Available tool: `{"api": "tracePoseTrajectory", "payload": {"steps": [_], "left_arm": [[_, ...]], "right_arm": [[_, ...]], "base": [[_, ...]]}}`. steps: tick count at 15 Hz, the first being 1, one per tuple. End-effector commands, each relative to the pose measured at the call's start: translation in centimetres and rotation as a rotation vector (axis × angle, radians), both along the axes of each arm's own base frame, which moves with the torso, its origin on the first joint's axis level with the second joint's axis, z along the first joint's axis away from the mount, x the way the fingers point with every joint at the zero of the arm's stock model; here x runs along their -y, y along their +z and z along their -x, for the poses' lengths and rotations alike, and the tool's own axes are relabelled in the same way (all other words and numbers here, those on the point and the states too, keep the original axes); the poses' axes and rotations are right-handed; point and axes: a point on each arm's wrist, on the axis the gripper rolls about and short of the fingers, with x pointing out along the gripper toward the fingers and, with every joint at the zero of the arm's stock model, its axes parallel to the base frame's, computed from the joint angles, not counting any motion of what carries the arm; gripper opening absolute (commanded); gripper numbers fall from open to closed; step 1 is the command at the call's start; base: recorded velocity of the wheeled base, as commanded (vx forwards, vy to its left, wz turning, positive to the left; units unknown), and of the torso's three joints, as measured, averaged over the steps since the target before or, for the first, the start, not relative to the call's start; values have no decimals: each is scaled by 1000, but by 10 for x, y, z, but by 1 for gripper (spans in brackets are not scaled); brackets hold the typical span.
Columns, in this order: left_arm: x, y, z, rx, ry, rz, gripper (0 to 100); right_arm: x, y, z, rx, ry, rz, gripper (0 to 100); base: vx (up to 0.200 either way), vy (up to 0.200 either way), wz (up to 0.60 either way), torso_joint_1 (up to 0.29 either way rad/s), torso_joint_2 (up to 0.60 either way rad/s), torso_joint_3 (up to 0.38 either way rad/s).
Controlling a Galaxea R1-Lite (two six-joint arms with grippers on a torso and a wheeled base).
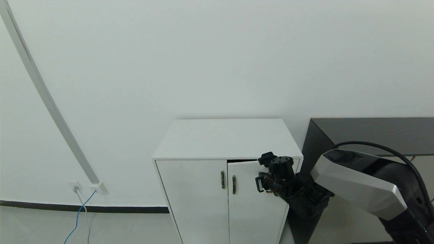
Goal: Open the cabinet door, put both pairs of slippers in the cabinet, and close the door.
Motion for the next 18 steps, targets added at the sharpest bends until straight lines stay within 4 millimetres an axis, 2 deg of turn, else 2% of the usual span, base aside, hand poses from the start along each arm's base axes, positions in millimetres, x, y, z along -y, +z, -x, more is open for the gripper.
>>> {"api": "tracePoseTrajectory", "payload": {"steps": [1,18], "left_arm": [[0,0,0,0,0,1,0],[0,0,0,-2,0,0,0]], "right_arm": [[1,-3,-4,-2,-7,1,0],[8,-1,-13,15,-29,-1,0]], "base": [[0,0,0,0,0,0],[0,0,0,0,0,0]]}}
